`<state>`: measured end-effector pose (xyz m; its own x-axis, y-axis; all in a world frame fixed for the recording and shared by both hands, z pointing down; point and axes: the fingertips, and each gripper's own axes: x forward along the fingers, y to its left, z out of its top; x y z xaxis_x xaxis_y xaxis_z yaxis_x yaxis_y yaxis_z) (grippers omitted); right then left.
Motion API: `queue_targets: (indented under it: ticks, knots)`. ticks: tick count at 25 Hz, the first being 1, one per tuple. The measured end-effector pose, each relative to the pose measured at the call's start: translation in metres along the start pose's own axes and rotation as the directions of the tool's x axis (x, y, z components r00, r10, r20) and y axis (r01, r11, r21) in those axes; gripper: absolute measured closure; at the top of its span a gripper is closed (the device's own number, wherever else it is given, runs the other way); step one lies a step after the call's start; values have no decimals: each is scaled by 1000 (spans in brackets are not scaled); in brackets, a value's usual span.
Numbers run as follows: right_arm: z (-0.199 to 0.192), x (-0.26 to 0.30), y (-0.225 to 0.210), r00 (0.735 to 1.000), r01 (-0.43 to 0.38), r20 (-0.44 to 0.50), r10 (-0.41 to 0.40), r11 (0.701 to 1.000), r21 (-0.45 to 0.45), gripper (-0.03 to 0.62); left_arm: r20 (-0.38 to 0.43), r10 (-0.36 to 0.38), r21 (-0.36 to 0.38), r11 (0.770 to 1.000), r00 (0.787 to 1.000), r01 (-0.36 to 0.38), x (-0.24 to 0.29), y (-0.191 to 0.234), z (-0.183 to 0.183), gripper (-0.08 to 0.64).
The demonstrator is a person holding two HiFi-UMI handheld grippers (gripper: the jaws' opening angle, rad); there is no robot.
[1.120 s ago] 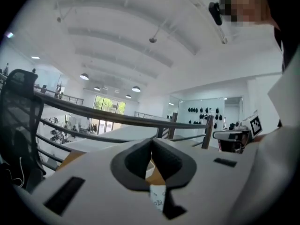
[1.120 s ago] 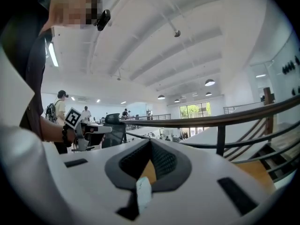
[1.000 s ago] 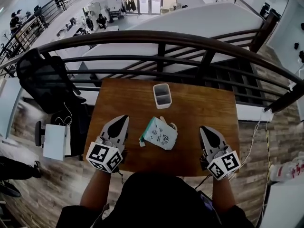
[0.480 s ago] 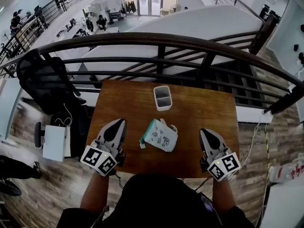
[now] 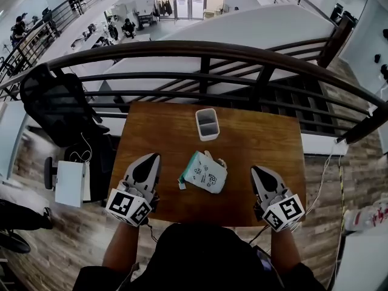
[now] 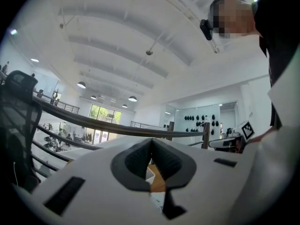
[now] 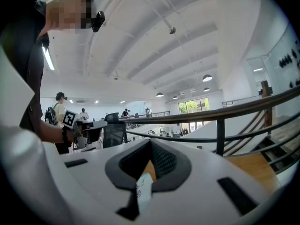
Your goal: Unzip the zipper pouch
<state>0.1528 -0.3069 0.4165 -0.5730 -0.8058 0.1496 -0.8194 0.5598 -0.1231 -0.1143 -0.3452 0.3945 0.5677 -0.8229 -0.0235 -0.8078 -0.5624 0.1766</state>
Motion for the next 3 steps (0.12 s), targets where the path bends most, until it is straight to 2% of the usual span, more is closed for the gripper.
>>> queue_targets:
  ticks: [3]
  knots:
    - [-2, 2, 0, 1000, -1, -4, 1, 1000, -4, 598, -8, 6, 25, 1000, 1000, -6, 1, -1, -4, 546]
